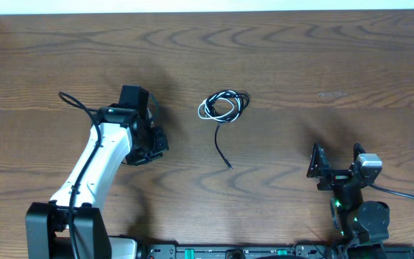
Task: Untangle cables
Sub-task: 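Raise the left arm and move its gripper left of the cable bundle, then move the right gripper over the black-and-white cable bundle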
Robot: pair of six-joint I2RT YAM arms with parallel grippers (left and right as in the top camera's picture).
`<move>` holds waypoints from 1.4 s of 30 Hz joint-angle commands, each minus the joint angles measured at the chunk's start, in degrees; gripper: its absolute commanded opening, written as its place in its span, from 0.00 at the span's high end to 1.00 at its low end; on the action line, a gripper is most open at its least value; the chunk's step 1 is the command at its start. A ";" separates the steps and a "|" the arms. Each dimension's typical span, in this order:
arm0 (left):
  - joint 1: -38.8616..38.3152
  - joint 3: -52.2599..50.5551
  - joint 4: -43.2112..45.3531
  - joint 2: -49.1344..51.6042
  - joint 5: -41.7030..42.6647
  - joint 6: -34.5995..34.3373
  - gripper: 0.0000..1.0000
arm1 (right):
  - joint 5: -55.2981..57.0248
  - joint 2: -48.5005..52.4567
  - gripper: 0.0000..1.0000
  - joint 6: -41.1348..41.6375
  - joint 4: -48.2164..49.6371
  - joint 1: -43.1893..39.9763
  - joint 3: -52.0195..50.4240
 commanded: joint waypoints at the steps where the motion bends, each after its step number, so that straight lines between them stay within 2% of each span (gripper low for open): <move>1: -0.09 -0.50 0.26 0.11 -0.81 -0.02 0.92 | -0.15 -0.35 0.01 -0.33 -0.20 0.17 -0.07; 12: -0.09 -1.42 1.11 0.11 -0.76 -0.13 0.93 | -0.87 -0.35 0.01 -0.33 -0.31 0.17 -0.07; 17: -0.09 -1.42 1.07 0.11 -0.76 -0.13 0.93 | -7.30 -0.17 0.01 -0.04 -0.44 0.17 -0.07; 22: -0.09 -1.42 1.03 0.11 -0.76 -0.11 0.92 | -12.76 0.87 0.01 4.68 0.09 0.22 -0.07; 25: -0.09 -1.42 0.87 0.11 -0.76 -0.11 0.93 | -19.52 1.22 0.01 2.60 -0.02 0.22 0.44; 27: -0.09 -1.42 0.90 0.11 -0.76 -0.11 0.93 | -19.52 1.22 0.01 1.49 -1.38 0.20 1.55; 36: -0.09 -1.42 0.92 0.11 -0.76 -0.11 0.93 | -12.07 4.04 0.01 -3.85 -16.81 0.11 19.32; 42: -0.09 -1.42 0.92 0.11 -0.76 -0.13 0.93 | -9.97 15.67 0.01 -3.78 -24.17 0.11 36.22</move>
